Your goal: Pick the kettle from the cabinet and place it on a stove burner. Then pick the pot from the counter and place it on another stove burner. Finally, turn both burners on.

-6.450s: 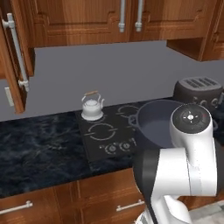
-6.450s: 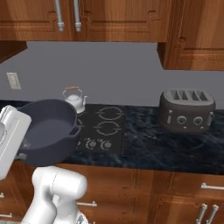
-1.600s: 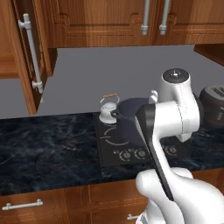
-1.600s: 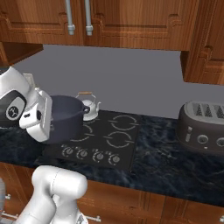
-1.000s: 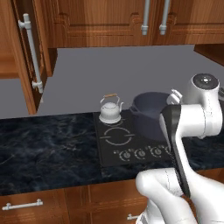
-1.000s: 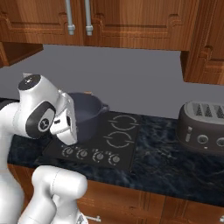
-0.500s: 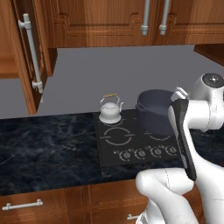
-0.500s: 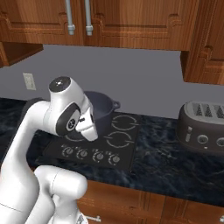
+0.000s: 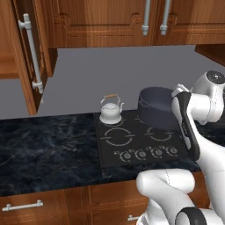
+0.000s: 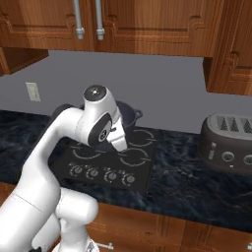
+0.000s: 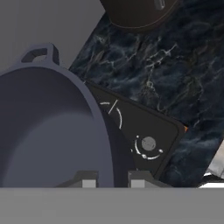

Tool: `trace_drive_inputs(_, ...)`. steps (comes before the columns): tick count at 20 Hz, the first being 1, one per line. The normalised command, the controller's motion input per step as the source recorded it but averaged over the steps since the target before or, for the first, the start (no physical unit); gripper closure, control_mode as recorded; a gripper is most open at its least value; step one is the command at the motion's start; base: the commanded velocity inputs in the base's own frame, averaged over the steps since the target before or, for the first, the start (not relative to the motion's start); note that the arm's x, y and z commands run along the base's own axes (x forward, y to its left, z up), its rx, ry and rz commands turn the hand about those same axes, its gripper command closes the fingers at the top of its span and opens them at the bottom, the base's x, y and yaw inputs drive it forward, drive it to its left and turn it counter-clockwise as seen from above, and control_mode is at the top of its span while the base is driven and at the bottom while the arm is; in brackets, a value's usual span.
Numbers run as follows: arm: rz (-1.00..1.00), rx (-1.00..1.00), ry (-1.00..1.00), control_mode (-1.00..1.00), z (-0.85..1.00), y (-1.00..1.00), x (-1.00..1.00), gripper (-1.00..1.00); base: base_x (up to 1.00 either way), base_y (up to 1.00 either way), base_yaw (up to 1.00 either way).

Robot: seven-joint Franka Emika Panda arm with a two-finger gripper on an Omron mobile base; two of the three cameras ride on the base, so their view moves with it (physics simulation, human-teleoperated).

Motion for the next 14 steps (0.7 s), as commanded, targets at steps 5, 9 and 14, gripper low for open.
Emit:
trace_drive_inputs(5,0.02,0.0,0.0,-1.0,-0.08,-0.21,0.42,1.0,0.0,0.0,0.0)
trace_drive_inputs(9,0.0,0.0,0.01,-1.0,-0.13,-0.07,0.49,1.0,0.0,0.0,0.0)
trace_drive_inputs(14,0.0,0.0,0.0,-1.0,-0.18,0.0,0.47,1.0,0.0,0.0,0.0)
